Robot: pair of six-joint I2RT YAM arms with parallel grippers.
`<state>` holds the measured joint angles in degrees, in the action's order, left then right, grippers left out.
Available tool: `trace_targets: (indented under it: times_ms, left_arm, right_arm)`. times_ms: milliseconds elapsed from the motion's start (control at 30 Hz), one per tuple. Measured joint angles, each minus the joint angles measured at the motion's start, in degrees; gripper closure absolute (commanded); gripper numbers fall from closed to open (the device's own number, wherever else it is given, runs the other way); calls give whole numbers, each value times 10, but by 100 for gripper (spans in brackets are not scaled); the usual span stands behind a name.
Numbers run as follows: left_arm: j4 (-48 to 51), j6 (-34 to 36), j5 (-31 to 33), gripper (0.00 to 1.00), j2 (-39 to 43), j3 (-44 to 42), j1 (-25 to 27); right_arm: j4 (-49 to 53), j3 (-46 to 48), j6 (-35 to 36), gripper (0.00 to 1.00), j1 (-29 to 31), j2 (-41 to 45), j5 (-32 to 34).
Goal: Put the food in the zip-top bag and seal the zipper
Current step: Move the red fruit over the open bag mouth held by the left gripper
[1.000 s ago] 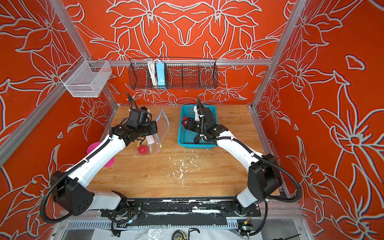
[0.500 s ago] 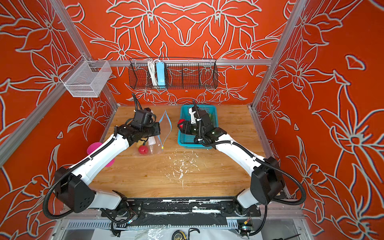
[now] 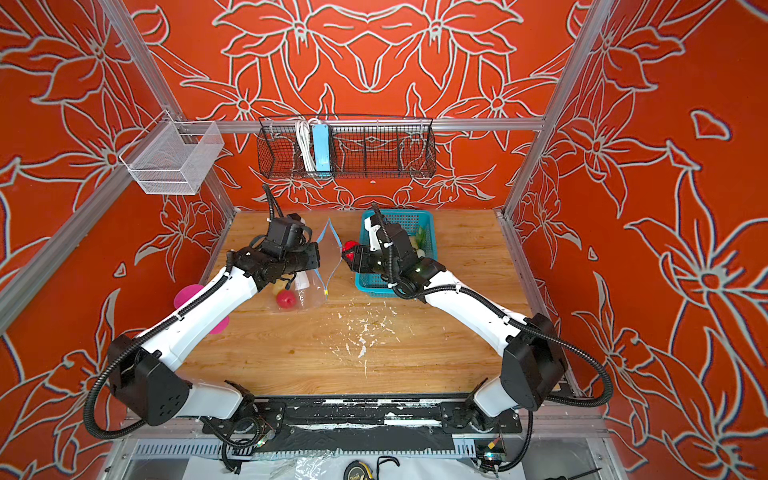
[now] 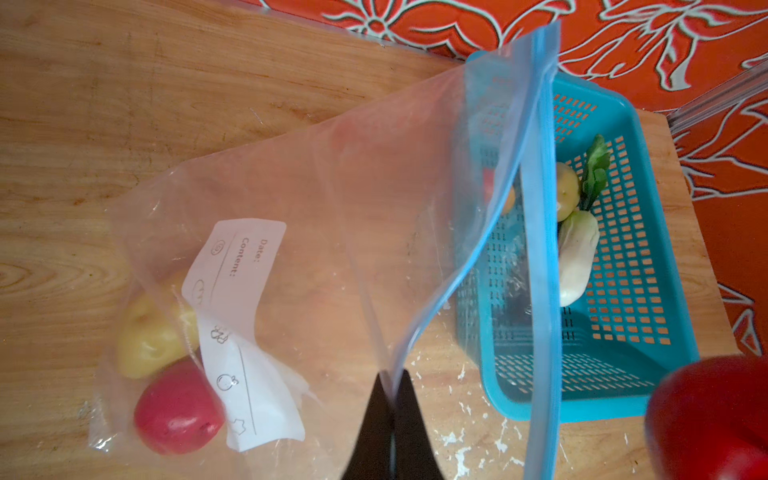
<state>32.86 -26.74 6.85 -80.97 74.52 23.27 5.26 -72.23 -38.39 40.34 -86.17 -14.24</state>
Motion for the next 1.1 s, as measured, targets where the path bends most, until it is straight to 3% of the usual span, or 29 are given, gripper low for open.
trace_targets:
  times_ms: [567,1100]
  left_arm:
    - [1,8,1,100,0,0,0]
    - [6,10,4,100,24,0,0]
  right_arm:
    - [31,-123,9,55,34,-94,2]
    - [52,-129,7,55,37,-142,8]
